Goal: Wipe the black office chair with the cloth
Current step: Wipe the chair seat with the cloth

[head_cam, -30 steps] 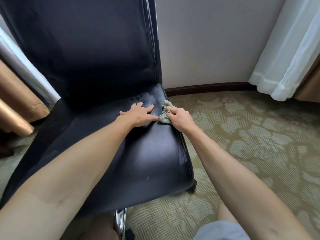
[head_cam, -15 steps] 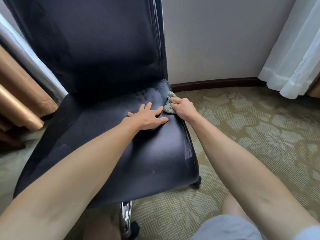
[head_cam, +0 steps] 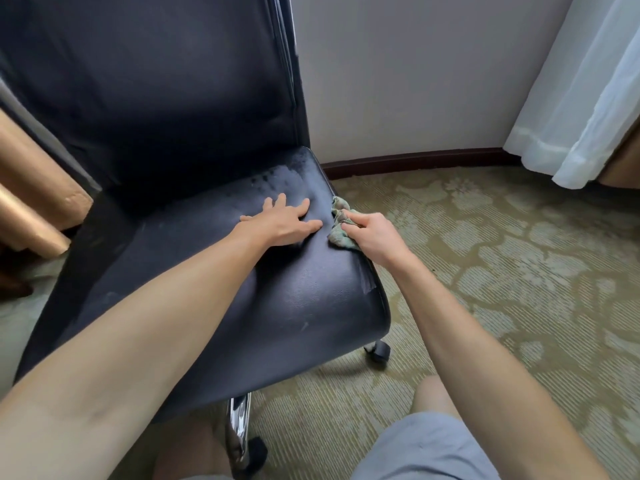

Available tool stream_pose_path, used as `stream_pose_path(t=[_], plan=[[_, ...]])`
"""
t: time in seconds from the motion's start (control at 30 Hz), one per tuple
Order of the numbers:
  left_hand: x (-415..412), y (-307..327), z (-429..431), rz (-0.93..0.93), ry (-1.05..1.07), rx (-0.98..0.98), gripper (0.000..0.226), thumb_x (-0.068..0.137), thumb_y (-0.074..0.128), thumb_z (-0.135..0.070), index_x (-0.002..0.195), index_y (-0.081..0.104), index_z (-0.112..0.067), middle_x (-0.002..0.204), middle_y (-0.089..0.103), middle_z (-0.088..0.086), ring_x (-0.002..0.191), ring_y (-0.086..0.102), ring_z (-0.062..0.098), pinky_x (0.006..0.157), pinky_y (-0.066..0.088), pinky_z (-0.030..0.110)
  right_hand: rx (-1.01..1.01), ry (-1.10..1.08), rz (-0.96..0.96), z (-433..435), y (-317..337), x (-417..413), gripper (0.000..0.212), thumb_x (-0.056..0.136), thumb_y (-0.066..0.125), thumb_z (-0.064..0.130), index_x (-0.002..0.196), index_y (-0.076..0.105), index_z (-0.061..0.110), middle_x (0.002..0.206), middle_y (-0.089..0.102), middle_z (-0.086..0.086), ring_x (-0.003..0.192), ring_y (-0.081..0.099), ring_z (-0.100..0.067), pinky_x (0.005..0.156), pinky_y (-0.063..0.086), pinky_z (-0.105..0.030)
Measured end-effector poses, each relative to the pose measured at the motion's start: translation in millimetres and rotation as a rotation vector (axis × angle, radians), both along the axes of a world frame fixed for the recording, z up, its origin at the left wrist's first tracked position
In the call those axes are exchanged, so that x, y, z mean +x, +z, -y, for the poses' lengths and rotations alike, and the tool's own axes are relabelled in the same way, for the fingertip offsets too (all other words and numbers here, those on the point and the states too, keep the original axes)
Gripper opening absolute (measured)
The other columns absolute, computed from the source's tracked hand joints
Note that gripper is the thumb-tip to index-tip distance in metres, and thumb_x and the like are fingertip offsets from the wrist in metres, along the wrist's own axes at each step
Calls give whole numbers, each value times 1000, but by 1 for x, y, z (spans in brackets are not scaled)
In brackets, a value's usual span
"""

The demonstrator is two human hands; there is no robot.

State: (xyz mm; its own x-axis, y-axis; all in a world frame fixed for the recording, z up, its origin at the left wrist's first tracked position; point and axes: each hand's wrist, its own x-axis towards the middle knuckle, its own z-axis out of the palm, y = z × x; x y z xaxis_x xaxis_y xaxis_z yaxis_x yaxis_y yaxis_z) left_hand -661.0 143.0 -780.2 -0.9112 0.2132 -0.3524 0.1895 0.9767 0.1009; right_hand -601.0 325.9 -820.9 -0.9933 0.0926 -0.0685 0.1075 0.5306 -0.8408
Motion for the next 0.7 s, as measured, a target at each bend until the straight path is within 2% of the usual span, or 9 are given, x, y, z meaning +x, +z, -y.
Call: stream_pose_path(t=[0.13,0.23,0.43,0.53,0.7], plan=[[1,1,-3,-6,14,-12,70,91,26,-72,152,5,-45,163,-9,3,149,-14,27,109,4,72,58,3,25,8,14,-25,40,92,54,28,132,58,28,135,59,-1,129,48,-24,102,35,-27],[-2,4,-6,-1,29,-24,71,91,25,-73,153,6,-44,163,-8,4,149,-12,28,109,6,72,68,3,49,8,17,-30,41,93,53,29,134,55,27,138,56,-2,132,45,-25,104,34,-27],[-9,12,-11,29,43,-60,74,88,29,-70,153,8,-43,163,-2,6,149,-3,33,111,13,68,161,-25,20,0,12,9,37,93,53,34,130,59,32,132,61,-1,126,51,-26,105,39,-32],[-2,13,-11,9,25,-57,70,91,27,-68,153,6,-42,164,-4,4,149,-4,34,111,13,68,141,-25,19,-4,8,24,36,93,55,34,129,59,33,133,60,1,128,49,-23,105,37,-30],[12,8,-12,11,-11,-26,68,93,27,-68,153,7,-43,163,-7,3,149,-10,30,109,9,72,116,5,53,-1,19,-5,38,93,57,31,130,59,27,134,59,1,129,48,-20,102,35,-25]])
